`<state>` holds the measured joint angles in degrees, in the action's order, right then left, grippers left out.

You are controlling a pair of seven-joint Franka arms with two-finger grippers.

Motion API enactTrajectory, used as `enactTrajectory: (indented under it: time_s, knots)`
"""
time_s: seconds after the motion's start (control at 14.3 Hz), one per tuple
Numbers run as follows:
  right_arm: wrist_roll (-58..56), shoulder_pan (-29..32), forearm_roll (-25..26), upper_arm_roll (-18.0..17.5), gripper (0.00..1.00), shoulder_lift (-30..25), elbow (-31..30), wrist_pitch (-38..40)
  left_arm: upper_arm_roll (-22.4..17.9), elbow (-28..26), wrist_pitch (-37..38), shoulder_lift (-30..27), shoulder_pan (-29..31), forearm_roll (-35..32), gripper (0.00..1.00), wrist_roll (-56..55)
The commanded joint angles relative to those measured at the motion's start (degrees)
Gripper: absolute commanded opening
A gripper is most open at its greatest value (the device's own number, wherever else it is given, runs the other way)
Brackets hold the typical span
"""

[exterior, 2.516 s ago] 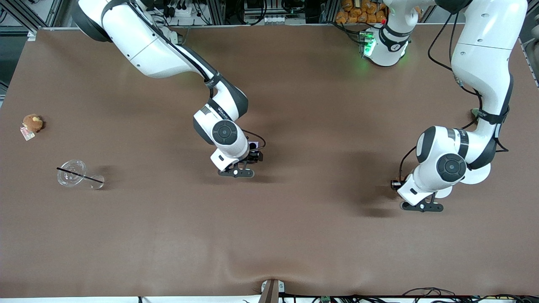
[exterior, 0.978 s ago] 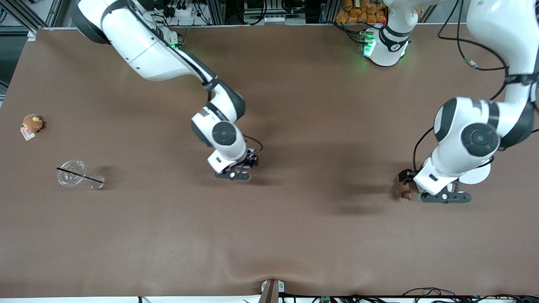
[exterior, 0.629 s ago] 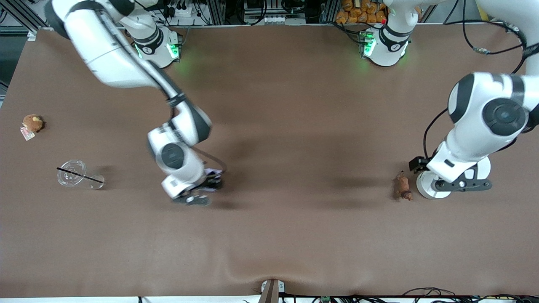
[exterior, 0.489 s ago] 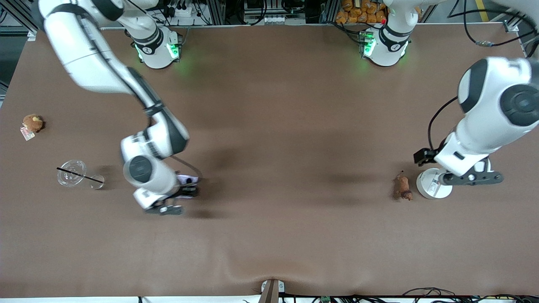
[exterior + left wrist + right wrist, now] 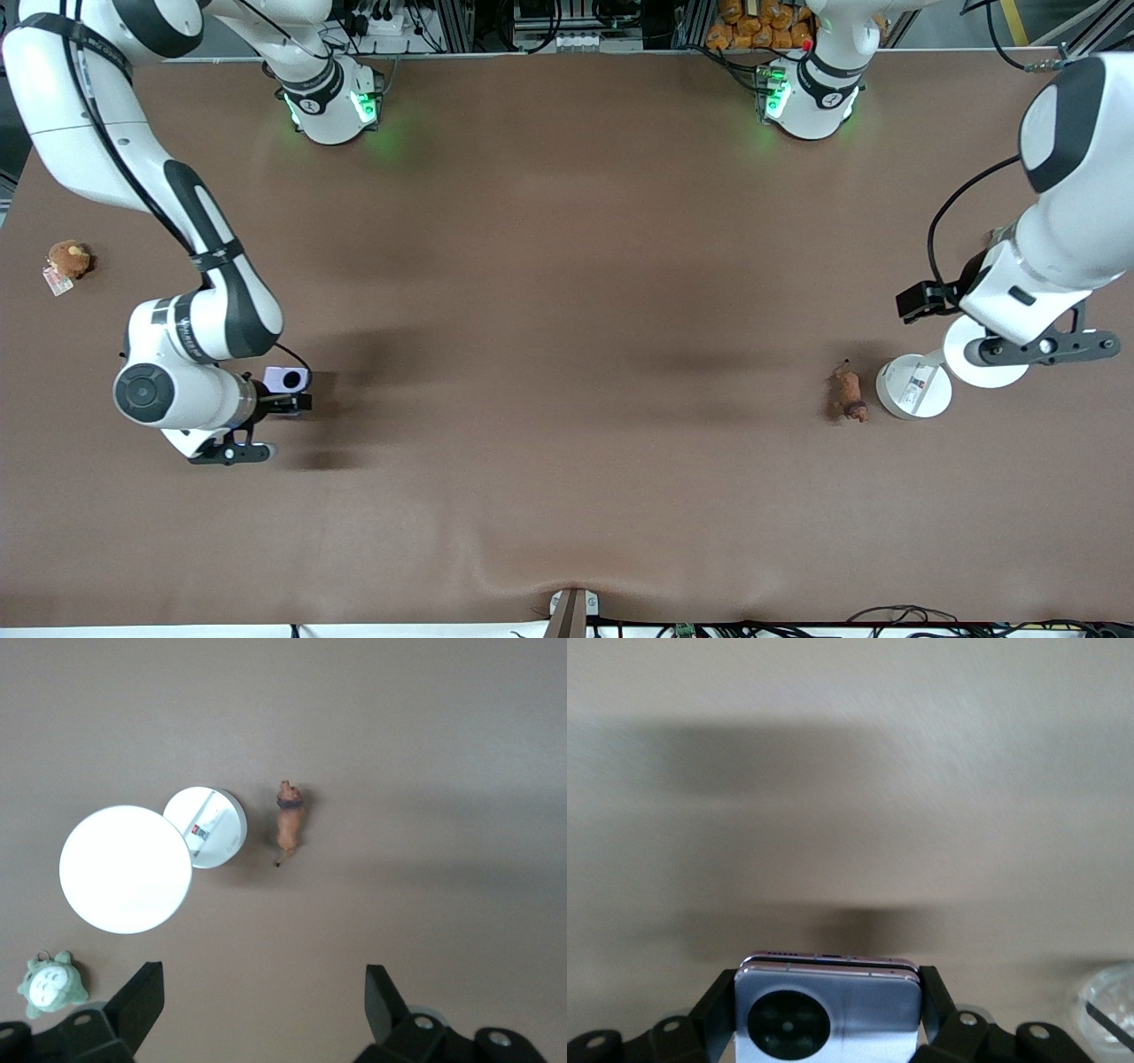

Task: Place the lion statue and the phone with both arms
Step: 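Carry the phone toward the glass cup while the left gripper withdraws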

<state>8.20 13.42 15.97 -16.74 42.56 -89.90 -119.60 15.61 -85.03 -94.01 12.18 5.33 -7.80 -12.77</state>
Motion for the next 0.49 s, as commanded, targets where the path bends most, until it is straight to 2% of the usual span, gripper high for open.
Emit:
enactTrajectory:
  time_s: [0.0,0.21,0.42]
  knots:
    - [-1.1,3.0,-0.7,-1.4,0.18,0.2,-1.4,0.4,0.0,-0.1,3.1,-3.2,2.0,4.4,1.00,1.1]
    - [-5.6,5.2,-0.6,-1.3,0.19,0.7,-1.2,-0.3,0.0,-0.4,5.9,-5.6,2.5,5.3,1.00,2.6]
    - [-6.5,5.8,-0.7,-1.3,0.22,1.1,-1.2,-1.7,0.1,-0.1,7.2,-7.1,5.6,5.3,1.00,10.8]
